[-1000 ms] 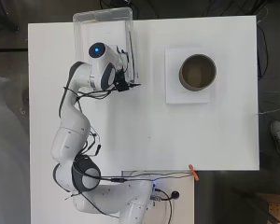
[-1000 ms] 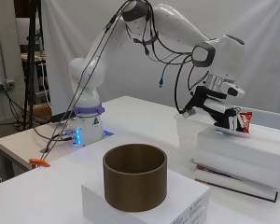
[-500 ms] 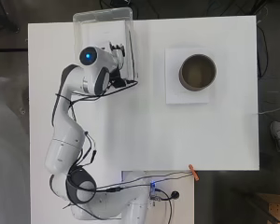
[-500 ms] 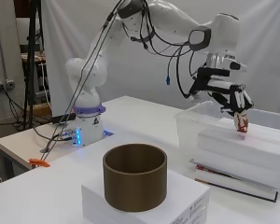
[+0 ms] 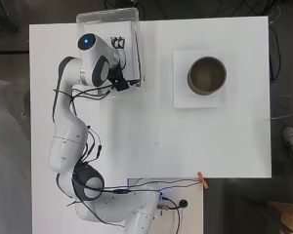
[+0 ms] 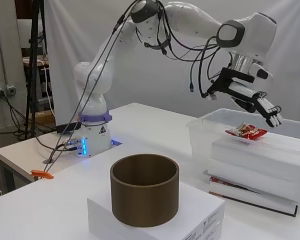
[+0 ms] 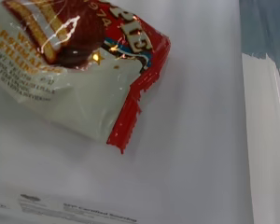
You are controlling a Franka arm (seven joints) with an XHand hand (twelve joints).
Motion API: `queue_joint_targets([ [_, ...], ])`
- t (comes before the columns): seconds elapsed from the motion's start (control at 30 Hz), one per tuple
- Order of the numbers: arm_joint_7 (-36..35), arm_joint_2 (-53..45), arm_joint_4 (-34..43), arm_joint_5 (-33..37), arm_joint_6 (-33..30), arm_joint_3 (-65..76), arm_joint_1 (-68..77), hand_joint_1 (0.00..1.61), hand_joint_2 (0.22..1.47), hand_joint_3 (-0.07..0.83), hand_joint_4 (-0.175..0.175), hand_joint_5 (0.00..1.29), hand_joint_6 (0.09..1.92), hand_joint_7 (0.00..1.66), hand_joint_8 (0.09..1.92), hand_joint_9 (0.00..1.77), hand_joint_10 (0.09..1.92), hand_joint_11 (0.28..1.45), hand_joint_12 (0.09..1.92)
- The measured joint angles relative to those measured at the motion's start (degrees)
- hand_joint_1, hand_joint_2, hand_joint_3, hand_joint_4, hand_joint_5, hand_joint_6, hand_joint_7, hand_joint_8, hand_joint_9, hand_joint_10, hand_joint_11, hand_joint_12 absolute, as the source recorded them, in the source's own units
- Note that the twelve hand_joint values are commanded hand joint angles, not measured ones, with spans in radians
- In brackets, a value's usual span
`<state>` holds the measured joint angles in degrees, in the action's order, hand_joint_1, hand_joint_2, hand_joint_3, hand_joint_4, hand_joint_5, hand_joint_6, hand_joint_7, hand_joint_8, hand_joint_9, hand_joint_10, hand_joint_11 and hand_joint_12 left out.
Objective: Teleoperate dual arm-hand system to remove items from a box
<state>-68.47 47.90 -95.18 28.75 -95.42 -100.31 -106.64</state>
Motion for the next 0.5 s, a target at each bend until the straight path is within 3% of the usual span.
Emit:
queue_joint_targets([
  [0.3, -2.0, 0.4, -11.0, 0.7, -0.5, 1.2, 8.1, 0.04, 0.81, -0.003, 0.112, 0.23, 0.09, 0.27, 0.09, 0.41, 0.09, 0.48, 0.09],
  [0.5, 0.3, 1.3, -9.4, -2.8, 0.9, 0.7, 7.2, 0.08, 0.83, 0.006, 0.116, 0.21, 0.09, 0.26, 0.09, 0.38, 0.09, 0.47, 0.09],
])
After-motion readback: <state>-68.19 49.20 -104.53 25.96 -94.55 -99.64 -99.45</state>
